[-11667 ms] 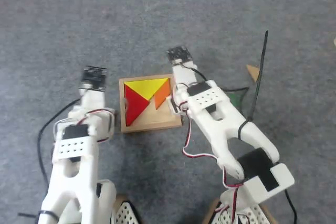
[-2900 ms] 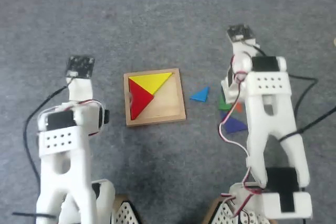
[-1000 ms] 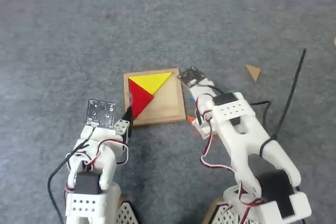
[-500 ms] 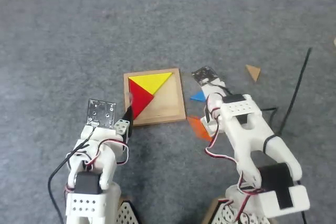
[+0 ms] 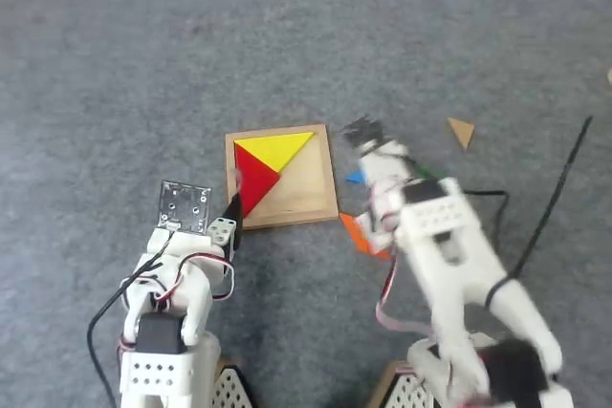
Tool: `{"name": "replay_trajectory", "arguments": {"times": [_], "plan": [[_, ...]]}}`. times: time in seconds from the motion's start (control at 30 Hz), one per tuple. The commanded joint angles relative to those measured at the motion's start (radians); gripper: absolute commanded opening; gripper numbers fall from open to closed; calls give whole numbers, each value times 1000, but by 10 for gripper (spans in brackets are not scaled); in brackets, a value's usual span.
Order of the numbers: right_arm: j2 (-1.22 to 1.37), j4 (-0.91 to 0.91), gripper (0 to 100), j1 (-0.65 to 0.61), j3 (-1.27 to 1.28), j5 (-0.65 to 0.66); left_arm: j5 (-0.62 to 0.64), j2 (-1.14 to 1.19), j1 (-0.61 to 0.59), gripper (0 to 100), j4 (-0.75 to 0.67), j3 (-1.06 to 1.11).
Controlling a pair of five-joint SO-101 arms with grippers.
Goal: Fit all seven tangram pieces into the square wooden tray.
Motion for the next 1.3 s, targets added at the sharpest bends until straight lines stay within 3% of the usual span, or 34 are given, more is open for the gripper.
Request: {"name": "replay_trajectory", "arguments": {"times": [0.0, 0.27, 0.43, 0.67, 1.0, 1.27], "plan": [[-97, 10, 296, -87, 34, -20, 3, -9, 5, 173, 11, -5], [50, -91, 296, -102, 48, -15, 3, -9, 5, 173, 11, -5], [105, -96, 296, -173, 43, -23, 3, -9, 5, 173, 11, -5], [116, -94, 296, -168, 43, -18, 3, -9, 5, 173, 11, -5], [116, -147, 296, 68, 3, -15, 3, -9, 5, 173, 11, -5], [113, -232, 296, 88, -2, -21, 3, -9, 5, 173, 12, -5]]}}
